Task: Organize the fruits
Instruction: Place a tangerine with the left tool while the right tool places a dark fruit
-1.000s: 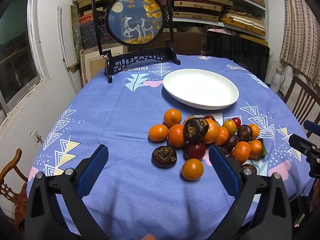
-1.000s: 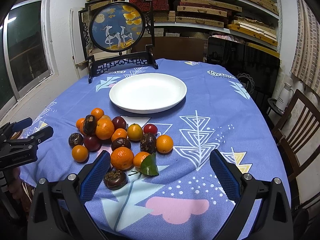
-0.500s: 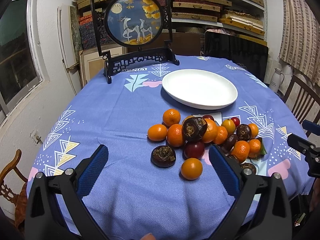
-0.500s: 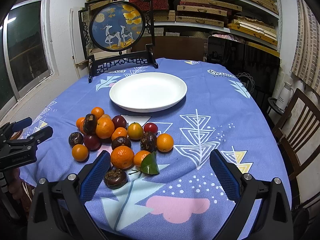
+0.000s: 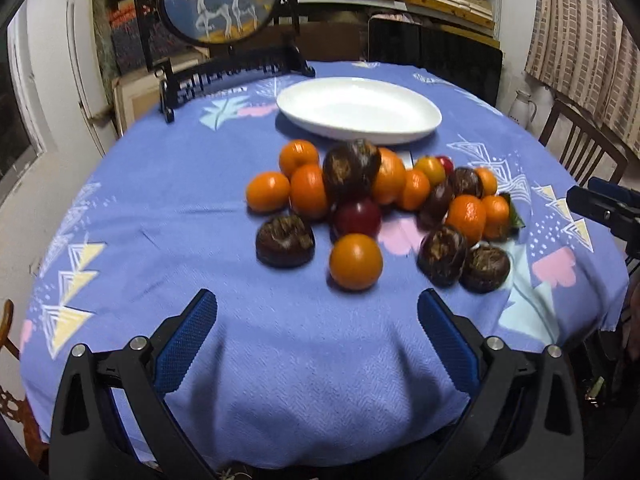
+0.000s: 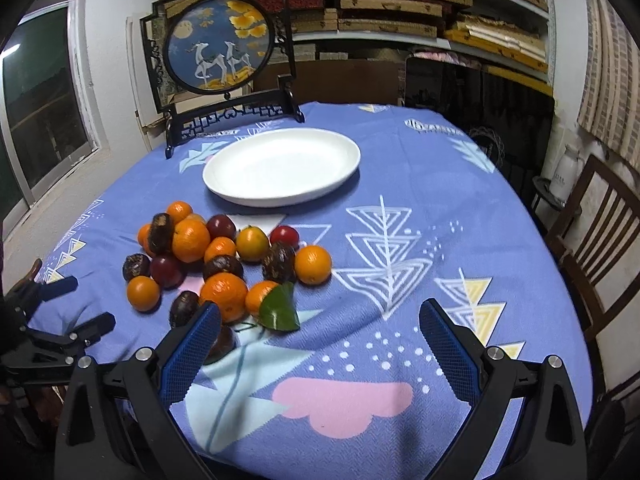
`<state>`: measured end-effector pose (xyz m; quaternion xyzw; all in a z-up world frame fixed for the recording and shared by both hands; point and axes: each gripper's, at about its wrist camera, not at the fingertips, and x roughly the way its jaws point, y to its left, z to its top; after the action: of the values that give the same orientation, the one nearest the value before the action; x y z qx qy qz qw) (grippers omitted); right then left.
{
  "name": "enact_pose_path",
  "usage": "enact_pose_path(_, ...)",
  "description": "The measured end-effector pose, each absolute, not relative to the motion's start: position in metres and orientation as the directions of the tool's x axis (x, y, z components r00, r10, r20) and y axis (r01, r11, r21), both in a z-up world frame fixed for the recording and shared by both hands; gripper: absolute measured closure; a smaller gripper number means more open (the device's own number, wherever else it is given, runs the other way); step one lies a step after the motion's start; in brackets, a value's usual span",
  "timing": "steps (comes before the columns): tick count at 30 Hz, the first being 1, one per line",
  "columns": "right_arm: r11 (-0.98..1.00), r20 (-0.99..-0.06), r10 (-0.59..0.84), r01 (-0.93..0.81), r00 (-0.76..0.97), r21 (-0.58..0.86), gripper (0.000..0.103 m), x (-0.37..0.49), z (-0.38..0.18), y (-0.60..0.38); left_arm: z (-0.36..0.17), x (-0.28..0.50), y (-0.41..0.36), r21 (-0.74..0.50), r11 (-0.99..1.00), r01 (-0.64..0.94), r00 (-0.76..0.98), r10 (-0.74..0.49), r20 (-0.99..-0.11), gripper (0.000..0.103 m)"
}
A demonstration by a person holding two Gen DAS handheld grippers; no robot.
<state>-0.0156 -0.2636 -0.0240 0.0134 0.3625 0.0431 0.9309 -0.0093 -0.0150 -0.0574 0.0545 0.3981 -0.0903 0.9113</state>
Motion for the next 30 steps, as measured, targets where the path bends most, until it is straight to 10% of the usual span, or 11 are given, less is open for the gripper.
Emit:
enact_pose_path(5,0.995,-0.681,0.1,-0.078,0.726,0.064,0.004,-0.016,-0.029,-0.266,-0.066,0.003,-0.026,-0.008,0.971,0.237,0.656,-0.166,-0.737,0.009)
enact_pose_path(10,0.995,-0.676,0.095,-0.056,0.731,0.08,0.004,-0.017,-0.03,-0.277,-0.088,0.022,-0.045,0.022,0.972,0.234,0.62,-0.132,-0.774,0.063)
enact_pose_path(23,0.914,-0.737,0.343,-0.386,0.582,0.12,0.005,-0.011,-0.062,-0.224,-0.062,0.007,-0.031,0.019,0.973,0.231,0.707,-0.154,-0.69,0.068)
enact_pose_path(30,0.895,-0.762,0.362,-0.429,0.538,0.122,0.025,0.012,-0.079,-0.19,-0.058,0.002,-0.019,-0.001,0.975,0.221,0.703,-0.16,-0.693,0.068)
